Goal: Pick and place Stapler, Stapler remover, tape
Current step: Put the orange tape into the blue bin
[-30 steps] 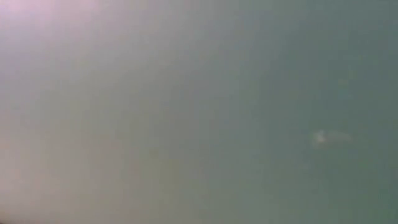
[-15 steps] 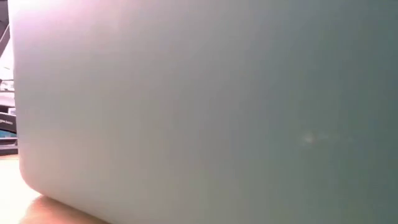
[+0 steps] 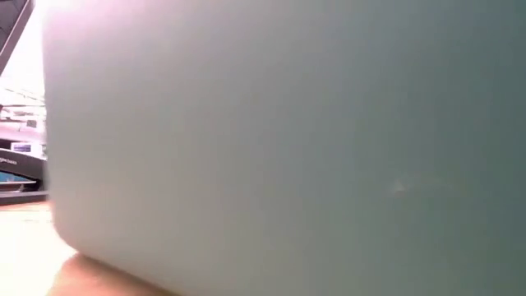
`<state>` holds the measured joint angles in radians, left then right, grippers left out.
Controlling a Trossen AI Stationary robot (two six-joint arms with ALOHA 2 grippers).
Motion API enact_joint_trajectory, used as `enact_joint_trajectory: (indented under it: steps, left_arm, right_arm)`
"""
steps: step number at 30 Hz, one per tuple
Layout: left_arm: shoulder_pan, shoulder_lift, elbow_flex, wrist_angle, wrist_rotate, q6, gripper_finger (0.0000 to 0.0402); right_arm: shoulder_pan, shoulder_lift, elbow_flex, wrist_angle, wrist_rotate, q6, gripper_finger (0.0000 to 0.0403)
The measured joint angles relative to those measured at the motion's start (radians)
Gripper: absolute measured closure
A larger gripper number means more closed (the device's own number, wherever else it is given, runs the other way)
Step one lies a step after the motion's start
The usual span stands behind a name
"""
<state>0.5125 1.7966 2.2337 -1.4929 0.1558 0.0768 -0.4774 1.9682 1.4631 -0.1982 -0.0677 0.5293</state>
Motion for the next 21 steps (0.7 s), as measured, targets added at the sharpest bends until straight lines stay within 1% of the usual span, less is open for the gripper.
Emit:
enact_joint_trajectory:
  steps: [3, 6, 9, 12, 17, 21]
  left_arm:
    - [0.0, 0.0, 0.0, 0.0, 0.0, 0.001, 0.039]
    - [0.0, 0.0, 0.0, 0.0, 0.0, 0.004, 0.0398]
    - [0.0, 0.0, 0.0, 0.0, 0.0, 0.004, 0.0391]
    - [0.0, 0.0, 0.0, 0.0, 0.0, 0.003, 0.0387]
    - [-0.004, 0.0, 0.0, 0.0, 0.0, 0.003, 0.0399]
    - [-0.004, 0.0, 0.0, 0.0, 0.0, 0.0, 0.0388]
  right_arm:
    - [-0.003, 0.0, 0.0, 0.0, -0.028, 0.0, 0.0358]
    - [-0.006, 0.0, 0.0, -0.001, -0.045, 0.007, 0.0355]
    - [-0.008, 0.0, 0.0, -0.003, -0.065, 0.008, 0.0353]
    - [-0.012, 0.0, 0.0, -0.01, -0.065, 0.007, 0.0352]
    - [-0.017, 0.0, 0.0, -0.016, -0.064, 0.005, 0.0349]
    - [-0.02, 0.0, 0.0, -0.016, -0.066, -0.001, 0.0349]
